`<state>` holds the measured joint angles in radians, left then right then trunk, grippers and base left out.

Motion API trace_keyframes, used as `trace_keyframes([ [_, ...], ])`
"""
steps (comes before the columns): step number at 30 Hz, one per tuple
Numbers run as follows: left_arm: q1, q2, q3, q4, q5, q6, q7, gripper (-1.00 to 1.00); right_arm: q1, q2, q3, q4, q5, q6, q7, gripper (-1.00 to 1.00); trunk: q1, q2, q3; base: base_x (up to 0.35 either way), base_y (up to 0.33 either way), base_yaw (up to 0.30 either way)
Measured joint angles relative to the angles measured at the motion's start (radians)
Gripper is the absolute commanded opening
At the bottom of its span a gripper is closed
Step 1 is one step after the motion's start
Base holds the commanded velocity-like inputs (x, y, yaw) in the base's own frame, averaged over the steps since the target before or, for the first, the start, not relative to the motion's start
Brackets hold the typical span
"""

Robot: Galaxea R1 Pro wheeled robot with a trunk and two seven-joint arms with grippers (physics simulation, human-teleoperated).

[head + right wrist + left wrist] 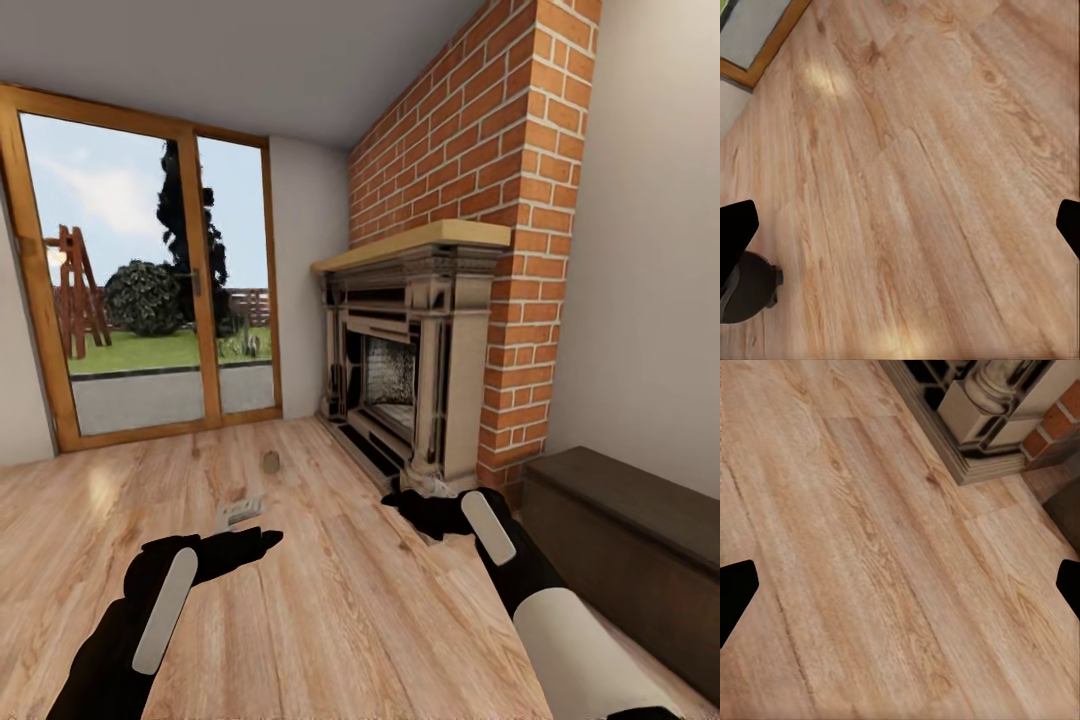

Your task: Place each of the two pumpkins and all three candles from the living room inside a cabinet in the living room (use any cabinet), then make sure every cabinet is closed, and position the cauldron so it is next to a table in the living room.

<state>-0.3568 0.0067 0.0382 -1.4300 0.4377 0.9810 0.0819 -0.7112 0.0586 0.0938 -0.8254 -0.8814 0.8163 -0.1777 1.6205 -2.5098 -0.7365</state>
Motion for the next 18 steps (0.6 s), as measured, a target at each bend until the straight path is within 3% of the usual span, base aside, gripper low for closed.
trace_keyframes([
  [14, 0.0, 0.006, 0.006, 0.017, -0.013, -0.012, 0.006, 1.0, 0.0, -0.01, 0.0, 0.017, -0.005, -0.015, 0.002, 1.0, 0.0, 0.0, -0.022, 0.0, 0.0, 0.0],
  [18, 0.001, 0.012, 0.008, 0.021, -0.019, -0.028, 0.013, 1.0, 0.0, -0.024, 0.0, 0.017, -0.005, -0.025, 0.003, 1.0, 0.0, 0.0, -0.029, 0.0, 0.0, 0.0],
])
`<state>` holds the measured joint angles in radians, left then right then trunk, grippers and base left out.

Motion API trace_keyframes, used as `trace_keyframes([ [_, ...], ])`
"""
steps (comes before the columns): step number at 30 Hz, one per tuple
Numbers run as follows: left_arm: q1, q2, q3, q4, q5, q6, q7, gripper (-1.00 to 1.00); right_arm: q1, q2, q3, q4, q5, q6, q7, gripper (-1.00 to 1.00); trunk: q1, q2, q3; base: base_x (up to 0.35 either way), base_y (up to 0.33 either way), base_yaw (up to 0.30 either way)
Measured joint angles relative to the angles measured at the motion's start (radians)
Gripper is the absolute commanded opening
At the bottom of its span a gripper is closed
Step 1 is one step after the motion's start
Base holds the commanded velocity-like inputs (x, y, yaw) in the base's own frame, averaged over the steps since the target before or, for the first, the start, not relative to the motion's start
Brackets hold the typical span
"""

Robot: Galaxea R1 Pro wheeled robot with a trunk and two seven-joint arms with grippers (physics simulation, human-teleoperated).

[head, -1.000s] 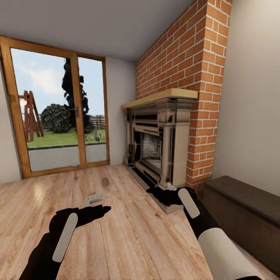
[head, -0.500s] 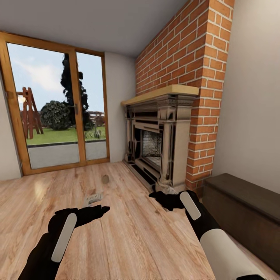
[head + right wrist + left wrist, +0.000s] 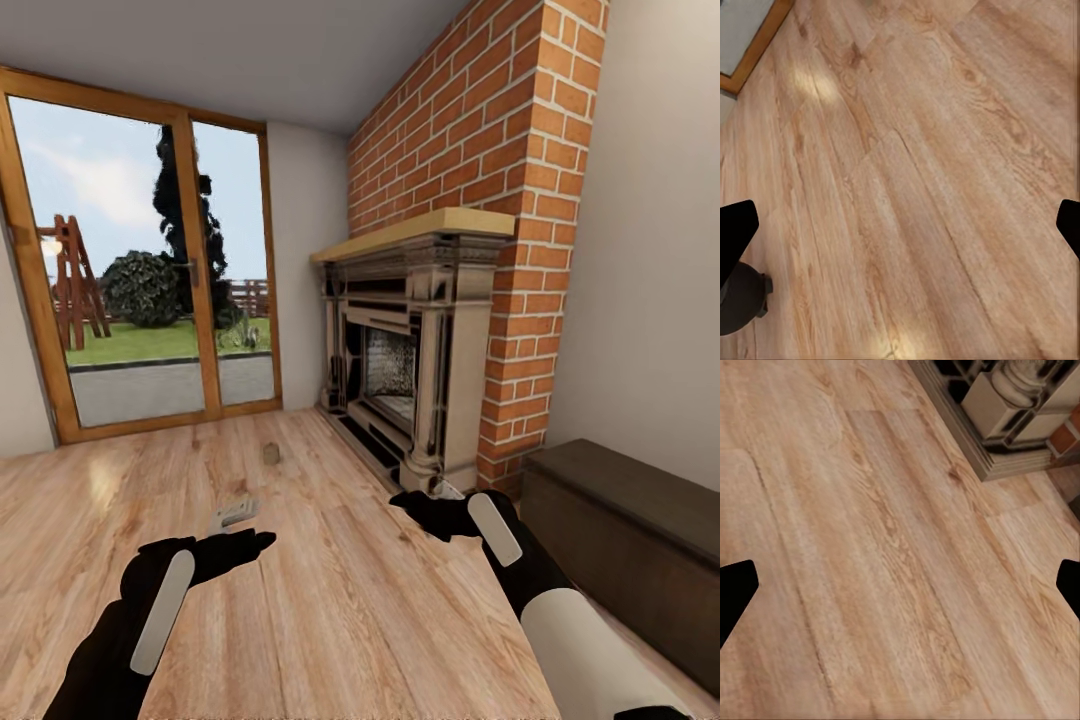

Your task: Place each of the two pumpkins and all three candles from the living room inside a cabinet in the living room (use any cabinet), then make sure every cabinet is closed, and position the cauldron so it is next to a table in the living room.

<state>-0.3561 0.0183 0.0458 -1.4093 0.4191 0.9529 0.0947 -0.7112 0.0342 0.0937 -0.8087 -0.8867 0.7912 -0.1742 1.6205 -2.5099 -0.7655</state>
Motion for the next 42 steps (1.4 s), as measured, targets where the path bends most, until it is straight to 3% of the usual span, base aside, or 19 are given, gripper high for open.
trace_keyframes([
  [5, 0.001, 0.032, 0.019, 0.001, 0.002, -0.019, -0.003, 1.0, 0.0, -0.003, 0.0, 0.0, -0.001, -0.011, 0.004, 1.0, 0.0, 0.0, -0.008, 0.0, 0.0, 0.0],
  [9, 0.001, 0.037, 0.072, 0.001, 0.009, -0.023, -0.009, 1.0, 0.0, -0.004, 0.0, 0.0, 0.001, -0.013, 0.03, 1.0, 0.0, 0.0, -0.015, 0.0, 0.0, 0.0],
  [12, 0.001, 0.038, 0.088, 0.001, 0.013, -0.023, -0.011, 1.0, 0.0, -0.007, 0.0, 0.0, 0.0, -0.014, 0.04, 1.0, 0.0, 0.0, -0.019, 0.0, 0.0, 0.0],
  [42, 0.001, 0.038, 0.094, 0.008, 0.02, -0.018, -0.016, 1.0, 0.0, -0.007, 0.002, -0.005, 0.0, -0.015, 0.043, 1.0, 0.0, 0.0, -0.066, 0.0, 0.0, 0.0],
])
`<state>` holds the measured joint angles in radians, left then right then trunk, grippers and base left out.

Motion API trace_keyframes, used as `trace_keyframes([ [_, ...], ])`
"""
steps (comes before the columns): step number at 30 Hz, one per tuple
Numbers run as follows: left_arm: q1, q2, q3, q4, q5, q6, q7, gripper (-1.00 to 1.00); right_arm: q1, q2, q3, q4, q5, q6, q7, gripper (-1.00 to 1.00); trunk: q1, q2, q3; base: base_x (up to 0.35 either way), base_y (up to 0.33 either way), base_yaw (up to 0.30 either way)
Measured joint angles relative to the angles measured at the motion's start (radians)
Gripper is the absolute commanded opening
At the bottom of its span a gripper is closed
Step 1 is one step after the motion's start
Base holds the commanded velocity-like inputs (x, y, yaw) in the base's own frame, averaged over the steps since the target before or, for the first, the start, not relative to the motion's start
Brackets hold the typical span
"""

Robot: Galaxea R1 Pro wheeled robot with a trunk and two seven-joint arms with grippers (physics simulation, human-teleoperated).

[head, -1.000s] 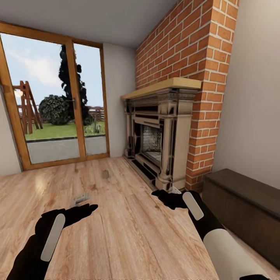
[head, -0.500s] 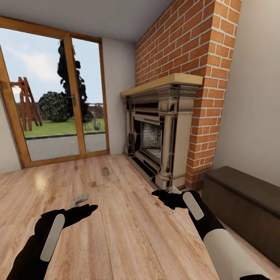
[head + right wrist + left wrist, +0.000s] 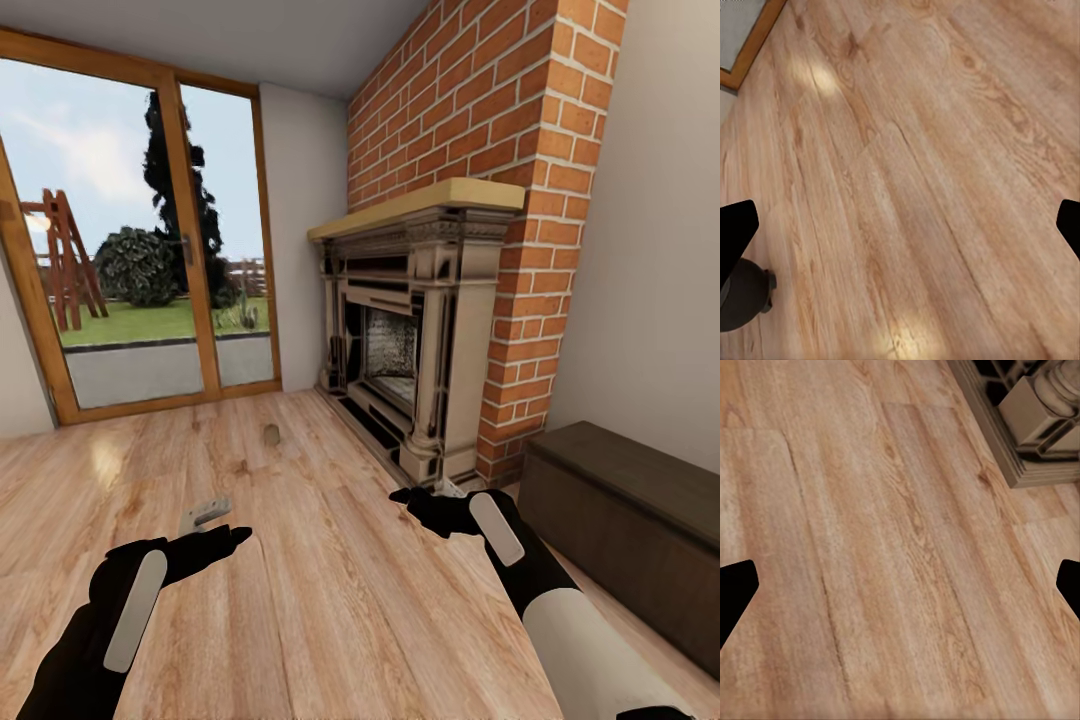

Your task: Place each of the two pumpkins and all three candles from the living room inside a cabinet in the living room (use any cabinet), then make sure every cabinet is closed, and position the cauldron so it is next to a table in the living room.

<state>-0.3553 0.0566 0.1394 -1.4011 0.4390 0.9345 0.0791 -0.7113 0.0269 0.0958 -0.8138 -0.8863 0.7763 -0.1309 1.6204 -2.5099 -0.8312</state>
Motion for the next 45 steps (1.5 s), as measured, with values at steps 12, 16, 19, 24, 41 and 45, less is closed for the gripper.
trace_keyframes([
  [12, 0.0, -0.001, 0.0, 0.0, 0.001, 0.003, 0.0, 1.0, 0.0, -0.001, 0.003, -0.006, 0.002, -0.047, 0.024, 1.0, 0.0, 0.0, 0.0, 0.03, 0.054, -0.008],
  [16, 0.0, -0.002, 0.0, 0.0, 0.002, 0.003, 0.0, 1.0, 0.0, -0.001, 0.003, -0.003, -0.002, -0.048, 0.055, 1.0, 0.0, 0.0, 0.004, 0.146, 0.235, -0.164],
  [19, 0.0, -0.002, 0.0, 0.0, 0.002, 0.003, 0.0, 1.0, 0.0, -0.002, 0.004, 0.002, -0.007, -0.049, 0.089, 1.0, 0.0, 0.0, 0.008, 0.082, 0.269, -0.208],
  [24, 0.0, -0.001, 0.0, 0.0, 0.001, 0.005, 0.0, 1.0, 0.0, -0.003, 0.004, 0.004, -0.008, -0.049, 0.1, 1.0, 0.0, 0.0, 0.015, 0.015, 0.278, -0.216],
  [41, 0.0, 0.002, 0.0, 0.0, 0.006, 0.007, -0.094, 1.0, 0.0, -0.002, 0.003, 0.006, -0.008, -0.049, 0.102, 1.0, 0.0, 0.0, 0.037, 0.0, 0.018, -0.217],
  [45, 0.0, 0.002, 0.001, 0.0, 0.007, 0.007, -0.094, 1.0, 0.0, -0.002, 0.003, 0.006, -0.008, -0.049, 0.102, 1.0, 0.0, 0.0, 0.043, 0.0, 0.0, -0.217],
])
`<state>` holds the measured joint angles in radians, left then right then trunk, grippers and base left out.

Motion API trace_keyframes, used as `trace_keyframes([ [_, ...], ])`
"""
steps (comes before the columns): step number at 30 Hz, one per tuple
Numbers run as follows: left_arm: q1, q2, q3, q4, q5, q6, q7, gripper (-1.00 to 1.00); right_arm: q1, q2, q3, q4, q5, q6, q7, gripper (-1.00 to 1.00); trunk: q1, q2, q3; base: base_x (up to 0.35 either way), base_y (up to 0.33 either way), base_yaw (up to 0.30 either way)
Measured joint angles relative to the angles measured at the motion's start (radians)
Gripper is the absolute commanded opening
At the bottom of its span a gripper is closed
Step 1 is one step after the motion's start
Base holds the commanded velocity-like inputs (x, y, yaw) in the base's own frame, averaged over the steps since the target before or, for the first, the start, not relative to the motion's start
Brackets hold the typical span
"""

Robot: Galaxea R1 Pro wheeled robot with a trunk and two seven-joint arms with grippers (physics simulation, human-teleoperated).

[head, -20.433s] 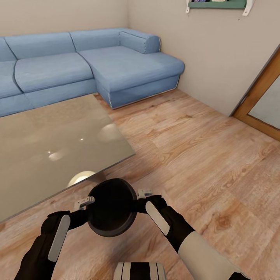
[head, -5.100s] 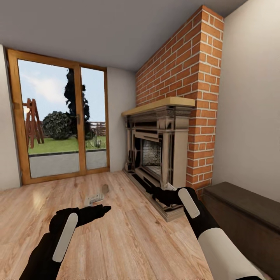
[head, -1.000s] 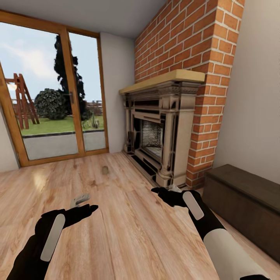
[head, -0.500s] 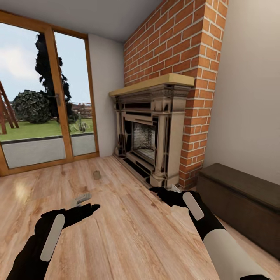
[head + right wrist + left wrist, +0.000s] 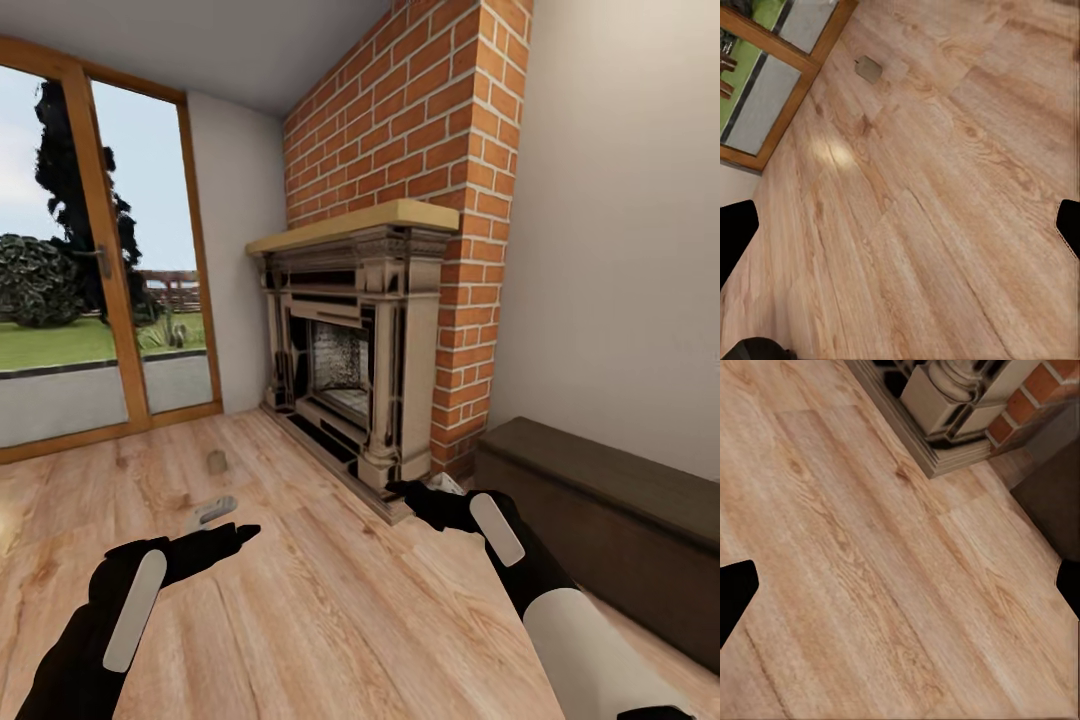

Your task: Place each of the two pumpkins and all three candles from the living room inside a cabinet in the living room (use any cabinet), then make sure every cabinet is closed, and position the cauldron so it is next to a table in the living room.

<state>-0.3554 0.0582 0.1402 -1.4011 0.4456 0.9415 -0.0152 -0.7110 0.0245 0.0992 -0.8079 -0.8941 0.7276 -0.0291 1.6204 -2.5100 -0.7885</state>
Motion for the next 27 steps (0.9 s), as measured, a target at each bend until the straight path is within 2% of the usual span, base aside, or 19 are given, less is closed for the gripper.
trace_keyframes([
  [27, 0.0, -0.001, 0.0, 0.01, 0.001, 0.0, 0.001, 1.0, 0.0, 0.0, -0.008, 0.001, -0.001, 0.003, 0.0, 1.0, 0.0, 0.0, 0.035, 0.0, 0.0, -0.209],
])
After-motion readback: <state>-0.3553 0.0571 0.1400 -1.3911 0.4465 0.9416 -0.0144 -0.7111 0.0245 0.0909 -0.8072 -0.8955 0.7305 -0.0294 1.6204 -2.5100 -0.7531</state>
